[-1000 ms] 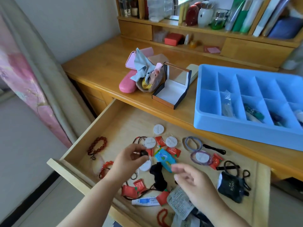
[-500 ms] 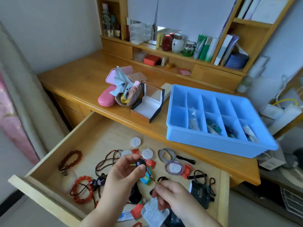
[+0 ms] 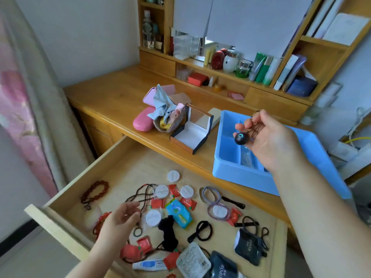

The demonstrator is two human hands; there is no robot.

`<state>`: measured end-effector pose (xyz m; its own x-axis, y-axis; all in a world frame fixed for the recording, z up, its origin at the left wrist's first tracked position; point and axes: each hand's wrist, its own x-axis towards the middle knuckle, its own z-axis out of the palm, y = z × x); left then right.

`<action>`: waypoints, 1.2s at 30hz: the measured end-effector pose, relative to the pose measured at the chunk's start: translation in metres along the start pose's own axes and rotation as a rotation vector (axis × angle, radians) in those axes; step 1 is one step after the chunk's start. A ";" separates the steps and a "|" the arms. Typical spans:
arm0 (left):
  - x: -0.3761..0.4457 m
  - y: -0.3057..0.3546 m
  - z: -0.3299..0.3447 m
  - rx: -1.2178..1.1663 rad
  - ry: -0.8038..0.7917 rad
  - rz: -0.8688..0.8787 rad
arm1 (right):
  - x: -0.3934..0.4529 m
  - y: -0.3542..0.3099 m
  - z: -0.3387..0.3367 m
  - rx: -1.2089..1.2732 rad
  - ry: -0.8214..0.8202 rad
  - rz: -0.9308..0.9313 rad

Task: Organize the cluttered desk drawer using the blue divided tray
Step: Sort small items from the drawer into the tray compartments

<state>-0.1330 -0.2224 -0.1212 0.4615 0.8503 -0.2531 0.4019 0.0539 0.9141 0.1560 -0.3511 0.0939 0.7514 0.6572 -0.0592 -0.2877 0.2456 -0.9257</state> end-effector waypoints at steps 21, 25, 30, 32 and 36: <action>0.043 -0.008 -0.025 1.300 -0.205 0.222 | -0.022 0.065 0.006 -1.536 0.015 -0.911; 0.035 0.002 -0.024 0.953 -0.156 0.183 | -0.061 0.090 0.014 -1.230 -0.224 -0.738; -0.004 0.047 -0.001 -0.152 -0.473 0.072 | -0.088 0.140 0.022 -0.902 -0.451 0.150; -0.018 0.061 0.010 -0.284 -0.518 0.121 | -0.094 0.152 0.023 -0.600 -0.453 0.378; -0.025 0.074 0.018 -0.267 -0.397 0.194 | -0.100 0.142 0.022 -0.263 -0.323 0.524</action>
<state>-0.1003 -0.2492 -0.0535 0.7928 0.5967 -0.1239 0.0872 0.0902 0.9921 0.0273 -0.3660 -0.0240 0.3246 0.8326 -0.4488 -0.3812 -0.3191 -0.8677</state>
